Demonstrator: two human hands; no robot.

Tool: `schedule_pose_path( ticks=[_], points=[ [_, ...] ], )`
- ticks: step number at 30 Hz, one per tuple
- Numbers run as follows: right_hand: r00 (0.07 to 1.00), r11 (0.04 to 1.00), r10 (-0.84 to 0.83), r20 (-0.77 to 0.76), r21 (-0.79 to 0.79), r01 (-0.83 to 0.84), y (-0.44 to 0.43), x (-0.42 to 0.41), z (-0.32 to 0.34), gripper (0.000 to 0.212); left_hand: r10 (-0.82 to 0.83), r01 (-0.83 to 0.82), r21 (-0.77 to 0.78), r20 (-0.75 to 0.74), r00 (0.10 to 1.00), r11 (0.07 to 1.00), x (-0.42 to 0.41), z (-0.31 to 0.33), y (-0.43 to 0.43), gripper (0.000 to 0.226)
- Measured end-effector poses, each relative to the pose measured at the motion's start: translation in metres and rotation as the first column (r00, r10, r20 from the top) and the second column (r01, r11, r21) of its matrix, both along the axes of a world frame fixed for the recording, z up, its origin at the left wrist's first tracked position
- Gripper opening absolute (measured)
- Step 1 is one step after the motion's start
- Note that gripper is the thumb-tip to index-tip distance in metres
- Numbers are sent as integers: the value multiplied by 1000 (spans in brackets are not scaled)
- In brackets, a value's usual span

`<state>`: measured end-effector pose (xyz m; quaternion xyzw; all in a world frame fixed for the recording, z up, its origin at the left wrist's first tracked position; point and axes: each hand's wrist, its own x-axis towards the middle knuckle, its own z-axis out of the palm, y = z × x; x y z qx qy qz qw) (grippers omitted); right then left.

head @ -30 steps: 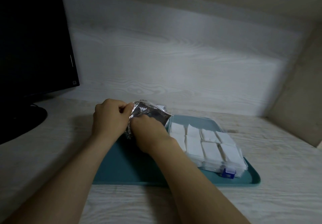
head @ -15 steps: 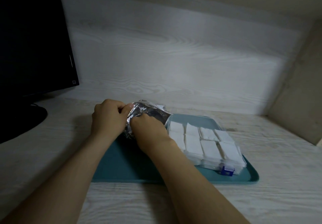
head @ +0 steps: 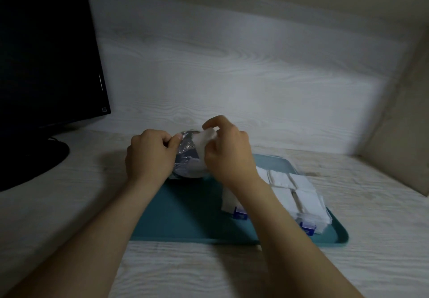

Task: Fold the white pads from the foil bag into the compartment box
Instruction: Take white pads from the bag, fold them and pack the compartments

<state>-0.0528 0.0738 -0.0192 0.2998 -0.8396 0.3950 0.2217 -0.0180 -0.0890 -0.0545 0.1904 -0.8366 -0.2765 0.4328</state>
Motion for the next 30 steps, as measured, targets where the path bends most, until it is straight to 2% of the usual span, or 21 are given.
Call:
schedule_pose_path(
  ticks=[3,7,10,13,15,17,20,21,22,24,25,27,30],
  points=[
    [998,996,30,49,-88,-26,14,-3,3,42,-9,9,-9,23,1000,1000,-1,-2,3,37],
    [990,969,77,119,-244,-46,31,-11,6,37,-139,139,-20,19,990,990,0,-5,5,17],
    [973,941,145,181,-329,-79,39,-15,0,38,-231,228,-68,-40,972,971,-3,-5,9,13],
    [955,912,198,221,-400,-97,45,-12,-4,40,-231,198,-212,-147,962,957,-3,0,20,10],
    [927,870,263,267,-481,-109,49,-9,-2,41,-279,223,-245,-223,934,944,0,5,31,9],
    [873,822,360,329,-555,-130,53,-4,2,42,-334,289,-198,-263,905,937,6,11,41,8],
    [831,804,436,347,-566,-185,57,-2,4,43,-411,420,5,-195,890,907,11,17,50,34],
    [818,798,460,345,-565,-210,58,-2,4,43,-497,521,144,-173,850,841,12,18,52,42],
    [806,792,481,345,-565,-231,59,-1,4,42,-600,626,324,-187,778,709,13,19,55,50],
    [793,787,504,341,-560,-260,59,2,6,38,-731,707,627,-308,609,325,16,23,65,60],
    [798,790,504,330,-551,-271,60,3,6,36,-752,698,692,-357,554,186,17,25,68,65],
    [838,819,461,291,-502,-276,60,3,5,33,-767,662,746,-385,513,68,18,28,72,72],
    [950,931,282,134,-278,-237,59,-3,-2,40,-768,623,782,-398,501,1,18,29,70,71]
  ],
)
